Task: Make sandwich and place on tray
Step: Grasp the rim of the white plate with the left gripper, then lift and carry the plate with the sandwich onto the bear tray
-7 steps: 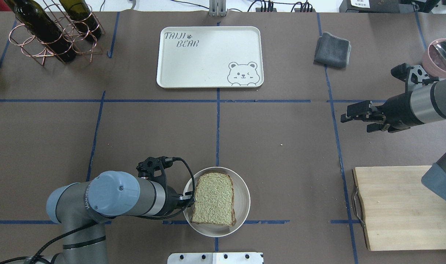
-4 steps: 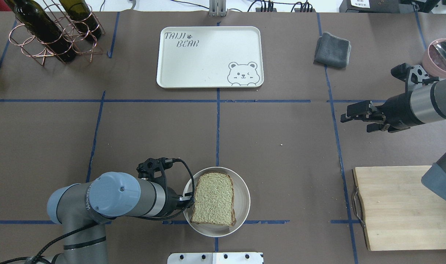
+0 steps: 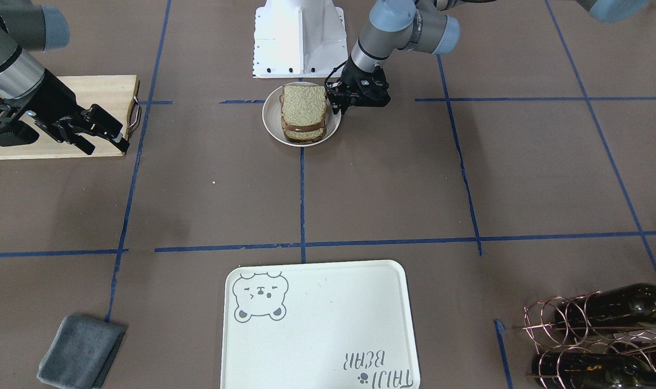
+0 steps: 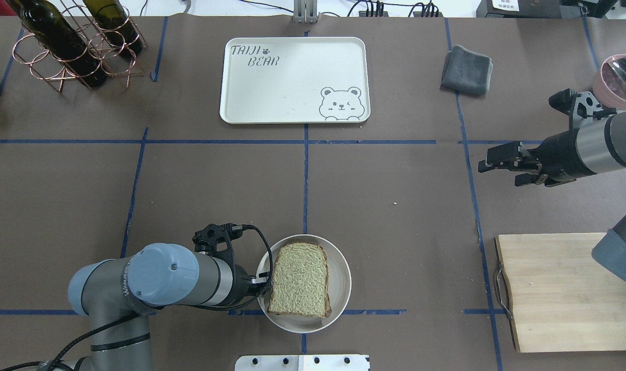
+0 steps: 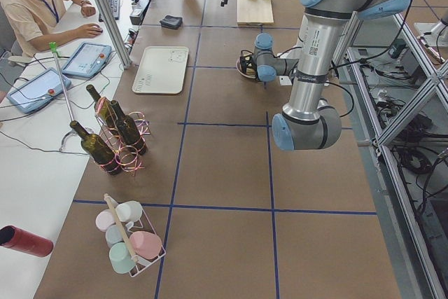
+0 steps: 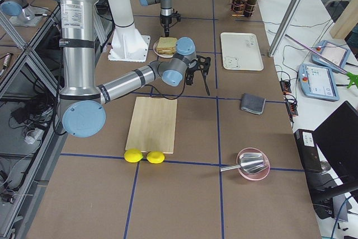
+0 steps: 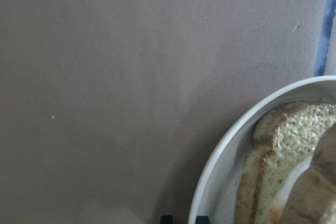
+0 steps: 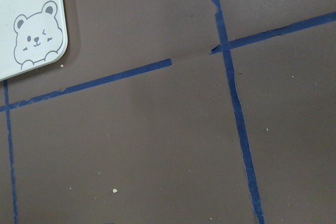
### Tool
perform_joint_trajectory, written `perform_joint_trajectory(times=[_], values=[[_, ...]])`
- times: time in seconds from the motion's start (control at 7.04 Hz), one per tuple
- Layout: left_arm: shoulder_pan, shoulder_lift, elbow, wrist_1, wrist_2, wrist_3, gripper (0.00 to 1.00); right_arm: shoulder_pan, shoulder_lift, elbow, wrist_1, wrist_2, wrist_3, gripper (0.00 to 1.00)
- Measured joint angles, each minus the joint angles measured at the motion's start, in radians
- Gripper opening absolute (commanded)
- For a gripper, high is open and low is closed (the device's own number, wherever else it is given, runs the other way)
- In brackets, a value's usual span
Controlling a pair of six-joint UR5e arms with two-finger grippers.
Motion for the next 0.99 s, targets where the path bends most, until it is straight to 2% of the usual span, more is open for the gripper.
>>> perform_joint_trajectory(times=[0.57, 0.99], values=[[0.003, -0.009, -0.011, -0.005, -0.002, -0.003, 0.00, 0.000, 0.001, 0.001, 0.000, 0.000, 0.001, 1.00], [0.002, -0.013, -0.049, -0.051, -0.006, -0.111, 0.00, 0.000, -0.002, 0.004, 0.000, 0.001, 0.002, 1.00]])
